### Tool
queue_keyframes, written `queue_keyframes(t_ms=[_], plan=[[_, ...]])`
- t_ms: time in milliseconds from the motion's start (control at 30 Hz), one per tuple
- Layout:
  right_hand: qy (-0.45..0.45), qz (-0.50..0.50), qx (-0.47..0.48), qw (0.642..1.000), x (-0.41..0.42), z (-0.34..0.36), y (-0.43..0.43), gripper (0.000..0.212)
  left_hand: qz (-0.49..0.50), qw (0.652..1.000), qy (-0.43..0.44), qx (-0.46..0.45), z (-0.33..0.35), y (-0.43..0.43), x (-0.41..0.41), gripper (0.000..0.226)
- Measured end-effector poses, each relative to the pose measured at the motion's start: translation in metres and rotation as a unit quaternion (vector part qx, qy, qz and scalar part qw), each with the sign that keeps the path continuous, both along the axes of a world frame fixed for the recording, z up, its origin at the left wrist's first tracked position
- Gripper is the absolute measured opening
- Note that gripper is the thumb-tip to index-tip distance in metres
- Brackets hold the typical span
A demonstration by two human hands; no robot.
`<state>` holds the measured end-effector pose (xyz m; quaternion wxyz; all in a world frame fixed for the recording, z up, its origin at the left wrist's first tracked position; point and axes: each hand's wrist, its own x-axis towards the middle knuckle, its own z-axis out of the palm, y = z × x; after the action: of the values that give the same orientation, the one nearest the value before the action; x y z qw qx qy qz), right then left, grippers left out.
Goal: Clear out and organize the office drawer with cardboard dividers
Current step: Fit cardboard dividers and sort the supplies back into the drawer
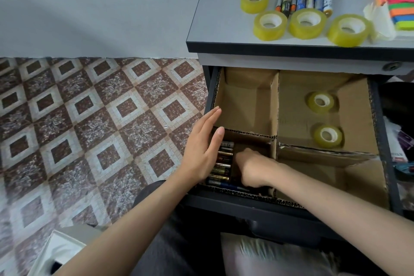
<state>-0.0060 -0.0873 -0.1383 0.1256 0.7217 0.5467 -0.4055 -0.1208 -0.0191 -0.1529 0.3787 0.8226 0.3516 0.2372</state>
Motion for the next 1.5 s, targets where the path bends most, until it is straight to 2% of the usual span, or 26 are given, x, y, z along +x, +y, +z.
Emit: queue_keyframes(t_ms=[333, 433, 567, 767, 867, 1033, 1133, 1300, 1500], plan=[[0.028, -0.006, 0.046, 0.999, 0.002, 0.016, -0.008, 0.025, 0.002, 1.000, 0.015, 0.005, -0.001, -0.001, 0.000, 0.063], [0.034, -0.013, 0.115, 0.993, 0.007, 0.029, -0.014, 0.016, 0.001, 1.000, 0.027, 0.013, 0.001, -0.002, 0.000, 0.059], [0.050, -0.058, 0.227, 0.971, 0.026, 0.043, -0.023, 0.016, 0.010, 0.999, 0.037, 0.015, 0.004, -0.004, 0.000, 0.051], [0.061, -0.130, 0.314, 0.938, 0.056, 0.075, -0.052, 0.022, 0.016, 0.994, 0.093, 0.060, 0.012, -0.007, -0.001, 0.041], [0.025, -0.158, 0.342, 0.926, 0.079, 0.095, -0.062, 0.017, 0.025, 0.988, 0.121, 0.089, 0.030, 0.005, 0.012, 0.037], [-0.032, -0.198, 0.381, 0.903, 0.126, 0.131, -0.067, 0.012, 0.013, 0.985, 0.052, 0.163, 0.086, 0.028, 0.047, 0.016], [-0.049, -0.220, 0.405, 0.886, 0.155, 0.152, -0.055, 0.011, -0.016, 0.979, 0.036, 0.198, 0.125, 0.043, 0.073, 0.012], [-0.090, -0.218, 0.435, 0.869, 0.190, 0.175, -0.021, 0.010, -0.067, 0.952, 0.114, 0.277, 0.173, 0.068, 0.119, 0.022], [-0.116, -0.185, 0.404, 0.888, 0.209, 0.184, 0.027, 0.035, -0.099, 0.909, 0.258, 0.311, 0.196, 0.104, 0.175, 0.027]])
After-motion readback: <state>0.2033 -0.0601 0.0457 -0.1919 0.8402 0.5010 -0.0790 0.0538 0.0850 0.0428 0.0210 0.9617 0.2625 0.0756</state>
